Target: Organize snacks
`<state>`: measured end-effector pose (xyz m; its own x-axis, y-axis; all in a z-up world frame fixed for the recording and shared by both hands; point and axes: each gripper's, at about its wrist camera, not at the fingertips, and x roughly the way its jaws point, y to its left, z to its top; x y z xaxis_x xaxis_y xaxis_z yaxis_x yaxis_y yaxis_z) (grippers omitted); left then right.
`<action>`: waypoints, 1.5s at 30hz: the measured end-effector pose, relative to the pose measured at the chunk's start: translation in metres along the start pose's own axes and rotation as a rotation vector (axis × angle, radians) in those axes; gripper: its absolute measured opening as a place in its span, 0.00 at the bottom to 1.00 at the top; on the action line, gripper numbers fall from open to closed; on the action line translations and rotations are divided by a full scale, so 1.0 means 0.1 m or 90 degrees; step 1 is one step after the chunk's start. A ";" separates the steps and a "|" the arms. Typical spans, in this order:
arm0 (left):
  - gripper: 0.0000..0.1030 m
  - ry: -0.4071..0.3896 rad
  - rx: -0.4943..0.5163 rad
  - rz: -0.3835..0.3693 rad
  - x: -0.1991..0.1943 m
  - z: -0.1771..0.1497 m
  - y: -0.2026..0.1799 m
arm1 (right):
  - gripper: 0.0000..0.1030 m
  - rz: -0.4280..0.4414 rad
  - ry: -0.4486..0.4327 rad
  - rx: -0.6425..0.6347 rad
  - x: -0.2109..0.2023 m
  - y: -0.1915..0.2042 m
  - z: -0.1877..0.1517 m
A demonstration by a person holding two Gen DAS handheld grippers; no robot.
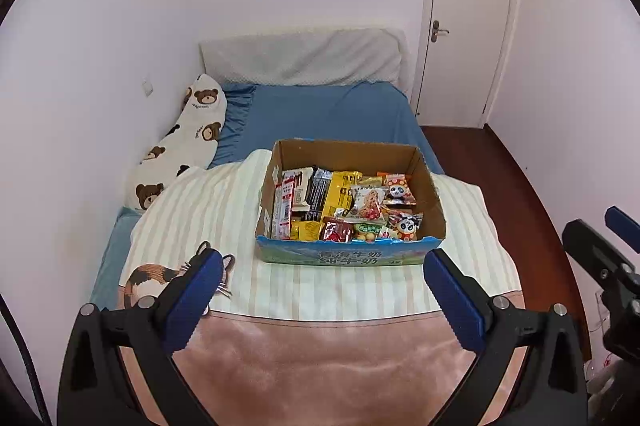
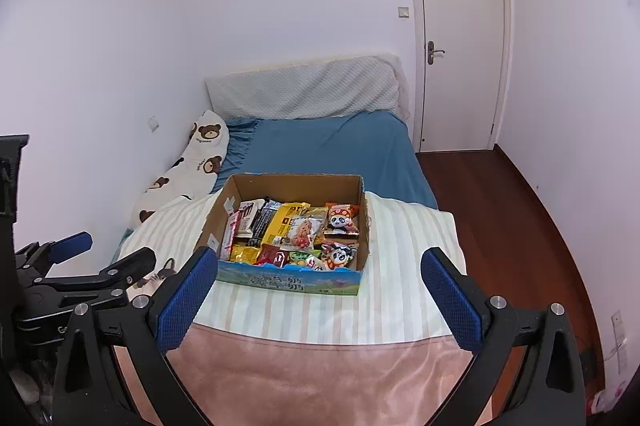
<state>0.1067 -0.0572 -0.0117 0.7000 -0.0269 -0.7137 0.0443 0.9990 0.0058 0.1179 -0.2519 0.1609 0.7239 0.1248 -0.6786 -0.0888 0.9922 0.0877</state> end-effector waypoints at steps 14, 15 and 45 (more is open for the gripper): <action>1.00 -0.013 -0.007 0.010 -0.02 -0.04 -0.02 | 1.00 -0.015 -0.001 -0.005 0.06 0.06 -0.07; 1.00 -0.013 -0.010 0.013 0.02 -0.04 -0.01 | 1.00 -0.017 0.000 -0.003 0.09 0.05 -0.07; 1.00 0.036 0.008 0.073 1.27 0.10 -0.05 | 1.00 -0.095 0.074 0.029 1.56 -0.19 -0.12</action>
<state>0.2024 -0.0658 -0.0958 0.6597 0.0893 -0.7462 -0.0240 0.9949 0.0978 0.2238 -0.2513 0.0445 0.6424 -0.0219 -0.7660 0.0466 0.9989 0.0105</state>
